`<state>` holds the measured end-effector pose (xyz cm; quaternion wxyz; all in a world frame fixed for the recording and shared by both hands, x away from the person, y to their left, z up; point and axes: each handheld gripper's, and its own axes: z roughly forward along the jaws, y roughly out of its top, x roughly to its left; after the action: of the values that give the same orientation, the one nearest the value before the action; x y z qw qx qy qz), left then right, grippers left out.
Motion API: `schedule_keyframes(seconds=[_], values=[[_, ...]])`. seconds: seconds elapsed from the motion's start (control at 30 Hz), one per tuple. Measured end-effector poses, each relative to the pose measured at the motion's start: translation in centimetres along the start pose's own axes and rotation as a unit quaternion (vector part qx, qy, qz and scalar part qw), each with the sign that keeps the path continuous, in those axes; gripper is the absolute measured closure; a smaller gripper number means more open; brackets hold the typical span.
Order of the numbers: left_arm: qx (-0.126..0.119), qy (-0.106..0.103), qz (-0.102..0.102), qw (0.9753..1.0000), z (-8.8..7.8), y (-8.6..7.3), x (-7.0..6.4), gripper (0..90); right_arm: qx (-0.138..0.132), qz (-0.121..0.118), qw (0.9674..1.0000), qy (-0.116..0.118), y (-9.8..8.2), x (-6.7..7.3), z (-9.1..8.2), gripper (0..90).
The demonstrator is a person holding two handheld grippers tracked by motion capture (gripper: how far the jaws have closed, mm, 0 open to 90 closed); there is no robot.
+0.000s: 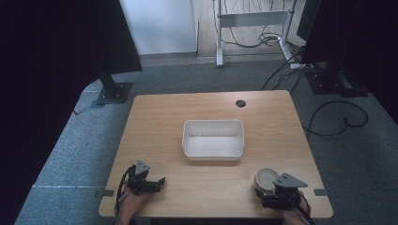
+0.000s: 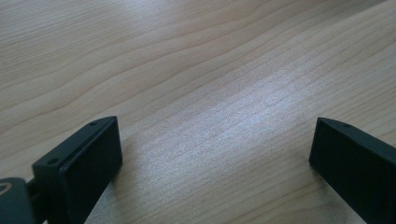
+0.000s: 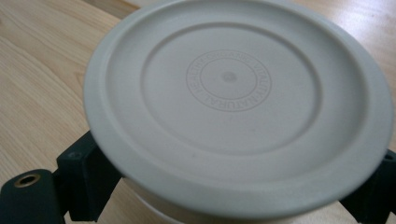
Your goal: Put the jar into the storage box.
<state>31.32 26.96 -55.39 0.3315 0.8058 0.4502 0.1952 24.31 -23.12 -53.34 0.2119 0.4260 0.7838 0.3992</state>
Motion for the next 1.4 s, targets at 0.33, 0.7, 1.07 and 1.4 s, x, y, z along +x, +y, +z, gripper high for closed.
schedule_keyframes(seconds=[0.33, 0.7, 1.07, 1.4], values=[[0.0, 0.0, 0.0, 1.0, 0.0, 0.0, 0.0, 2.4, -0.002, -0.01, 0.9999, 0.004, 1.5, 0.7, 0.5, 9.1], [0.0, 0.0, 0.0, 1.0, 0.0, 0.0, 0.0, 2.4, -0.005, -0.007, 0.9999, 0.012, 3.0, 0.9, 0.9, 9.1], [0.0, 0.0, 0.0, 1.0, 0.0, 0.0, 0.0, 2.4, -0.01, -0.007, 0.9998, 0.013, 4.4, 1.3, 1.4, 9.1], [0.0, 0.0, 0.0, 1.0, 0.0, 0.0, 0.0, 2.4, -0.018, -0.009, 0.9996, 0.019, 5.8, 1.8, 2.0, 9.1]])
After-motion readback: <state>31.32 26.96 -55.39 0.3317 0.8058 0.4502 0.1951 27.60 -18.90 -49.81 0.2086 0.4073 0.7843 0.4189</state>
